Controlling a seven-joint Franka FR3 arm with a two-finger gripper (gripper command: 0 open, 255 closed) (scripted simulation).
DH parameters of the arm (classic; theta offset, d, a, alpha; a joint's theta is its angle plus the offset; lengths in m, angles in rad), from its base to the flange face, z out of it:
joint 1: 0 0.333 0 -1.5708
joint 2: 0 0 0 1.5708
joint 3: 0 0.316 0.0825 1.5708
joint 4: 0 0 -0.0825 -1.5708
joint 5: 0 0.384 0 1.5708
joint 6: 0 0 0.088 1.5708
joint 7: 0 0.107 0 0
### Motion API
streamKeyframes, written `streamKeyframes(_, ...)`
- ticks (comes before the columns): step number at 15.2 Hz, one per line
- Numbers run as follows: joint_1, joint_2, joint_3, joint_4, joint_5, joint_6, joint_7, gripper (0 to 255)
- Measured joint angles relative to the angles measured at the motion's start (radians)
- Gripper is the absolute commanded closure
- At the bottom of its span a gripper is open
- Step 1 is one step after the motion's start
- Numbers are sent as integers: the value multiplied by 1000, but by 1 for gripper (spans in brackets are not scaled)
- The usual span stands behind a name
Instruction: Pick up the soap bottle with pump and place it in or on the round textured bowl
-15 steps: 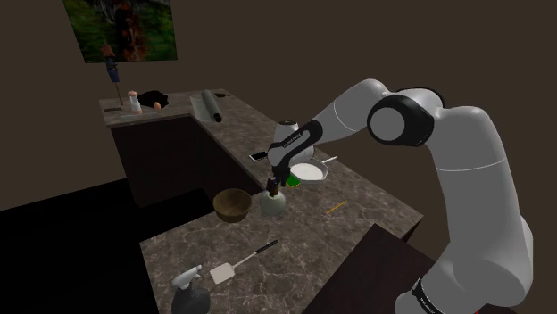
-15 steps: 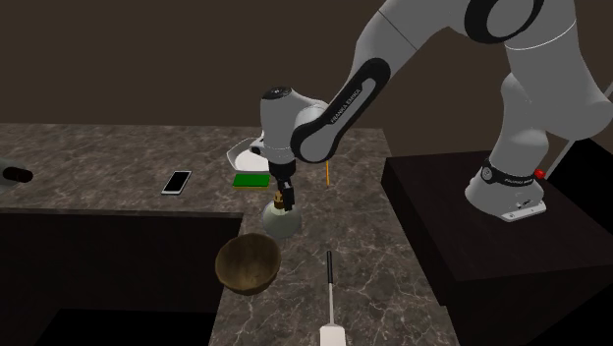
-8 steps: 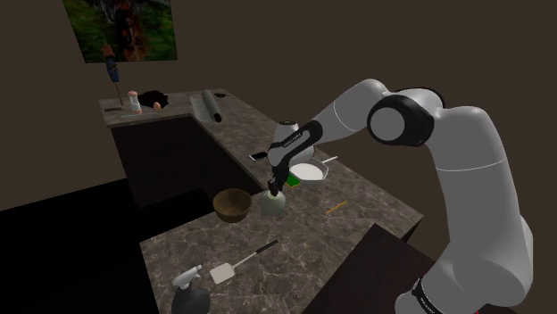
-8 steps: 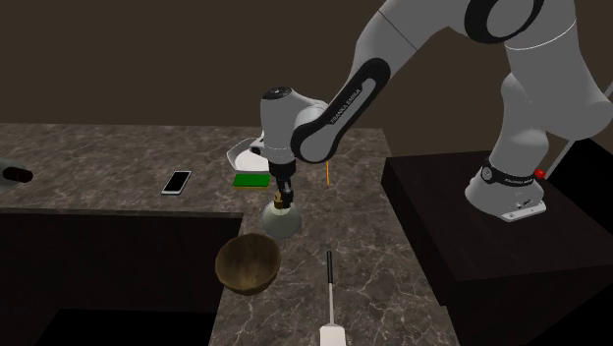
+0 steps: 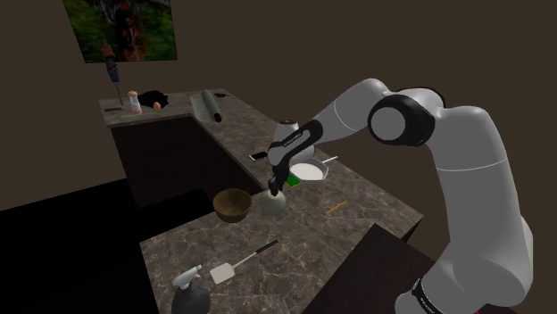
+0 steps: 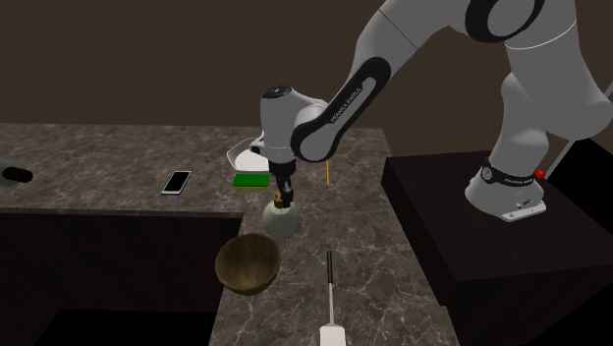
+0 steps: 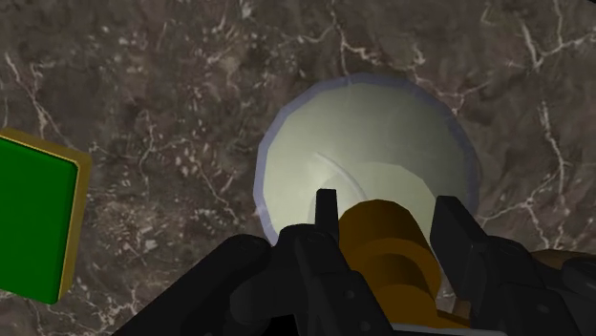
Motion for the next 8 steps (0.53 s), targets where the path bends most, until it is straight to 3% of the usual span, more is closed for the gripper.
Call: streamKeyframes(8,4,-74,-6,-11,-7,-63,6,255)
